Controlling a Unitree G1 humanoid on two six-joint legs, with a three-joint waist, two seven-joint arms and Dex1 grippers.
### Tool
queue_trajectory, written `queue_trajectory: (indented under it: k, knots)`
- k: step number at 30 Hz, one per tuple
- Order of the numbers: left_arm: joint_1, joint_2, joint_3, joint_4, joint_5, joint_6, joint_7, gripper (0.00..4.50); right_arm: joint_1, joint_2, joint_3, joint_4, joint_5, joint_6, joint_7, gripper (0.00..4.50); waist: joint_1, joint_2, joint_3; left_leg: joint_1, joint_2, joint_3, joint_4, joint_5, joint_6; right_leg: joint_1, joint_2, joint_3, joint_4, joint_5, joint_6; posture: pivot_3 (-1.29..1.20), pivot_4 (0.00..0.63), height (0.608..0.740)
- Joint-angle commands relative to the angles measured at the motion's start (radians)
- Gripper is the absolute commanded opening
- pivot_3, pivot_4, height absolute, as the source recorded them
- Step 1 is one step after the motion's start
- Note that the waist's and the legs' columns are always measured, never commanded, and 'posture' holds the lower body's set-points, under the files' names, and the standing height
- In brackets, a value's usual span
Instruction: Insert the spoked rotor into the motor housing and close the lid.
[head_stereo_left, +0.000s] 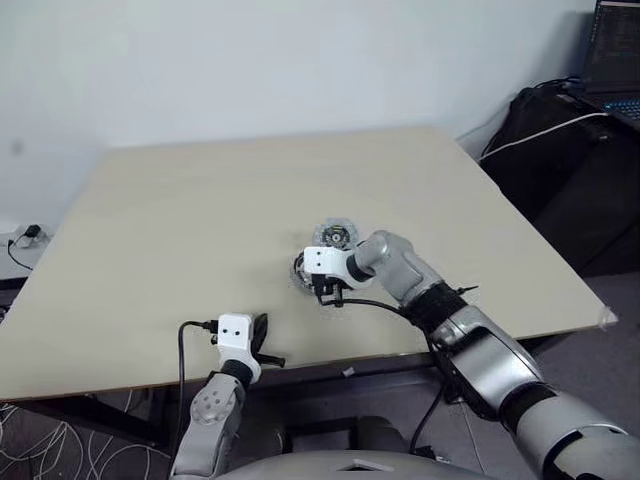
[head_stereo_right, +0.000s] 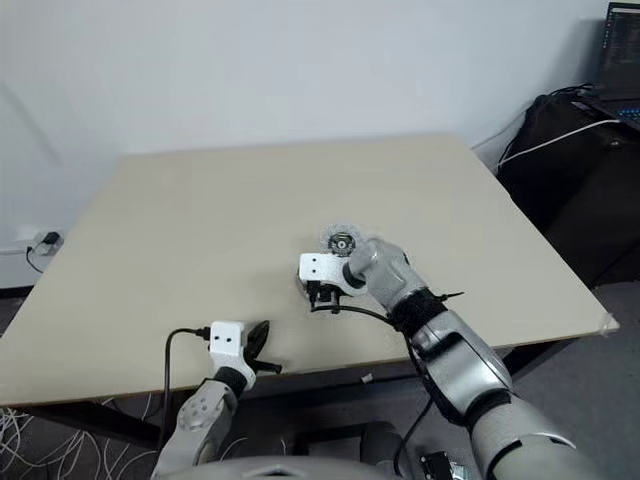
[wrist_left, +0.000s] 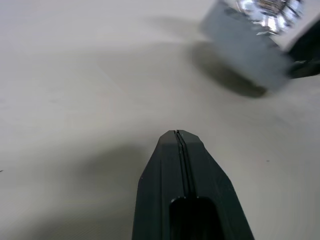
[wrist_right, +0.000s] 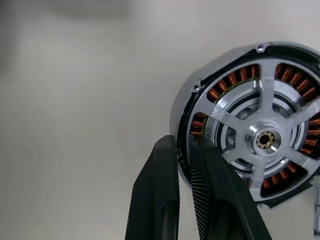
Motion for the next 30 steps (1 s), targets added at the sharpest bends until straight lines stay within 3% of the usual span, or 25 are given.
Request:
queue_trajectory:
  k: [1,6,10,16,30]
  knots:
    - [-0.015,-0.004,-0.001,-0.006,-0.01,-0.018,-0.013,0.0,0.042,-0.065,-0.08,-0.26,0.059,0.237,0.027,0.07,0.005,0.0,0.0,0.0,0.0,0.0,0.0,0.0,0.0,0.0,0.0,0.0,0.0,0.0,0.0,0.0,0.0,0.74]
    - [-0.013,-0.004,-0.004,-0.004,-0.011,-0.014,-0.023,0.0,0.101,-0.139,-0.125,-0.49,0.151,0.541,0.015,0.07,0.005,-0.001,0.001,-0.001,0.001,0.001,0.001,0.0,0.0,0.0,0.0,0.0,-0.001,-0.006,0.001,0.0,0.0,0.74]
    - [-0.02,-0.004,-0.004,0.003,-0.012,-0.011,-0.027,0.0,0.086,-0.051,-0.219,-0.559,0.246,0.833,-0.085,0.07,-0.004,-0.002,0.002,-0.001,0.002,0.001,0.001,0.0,-0.001,-0.001,0.0,0.0,0.0,-0.006,0.001,0.0,0.0,0.74]
    - [-0.028,-0.001,-0.004,0.006,-0.009,-0.005,-0.032,0.0,0.036,0.142,-0.338,-0.502,0.318,1.069,-0.285,0.07,-0.004,-0.003,0.002,-0.001,0.002,0.001,0.002,-0.001,-0.002,-0.001,0.0,0.0,0.002,-0.005,0.0,0.0,0.0,0.74]
    - [-0.003,-0.006,0.008,-0.016,-0.013,-0.007,-0.011,0.0,0.021,0.235,-0.359,-0.309,0.454,1.044,-0.531,0.07,-0.011,-0.003,0.002,-0.002,0.001,0.001,0.0,-0.001,-0.002,-0.003,0.0,0.001,0.001,0.0,0.0,0.0,0.0,0.74]
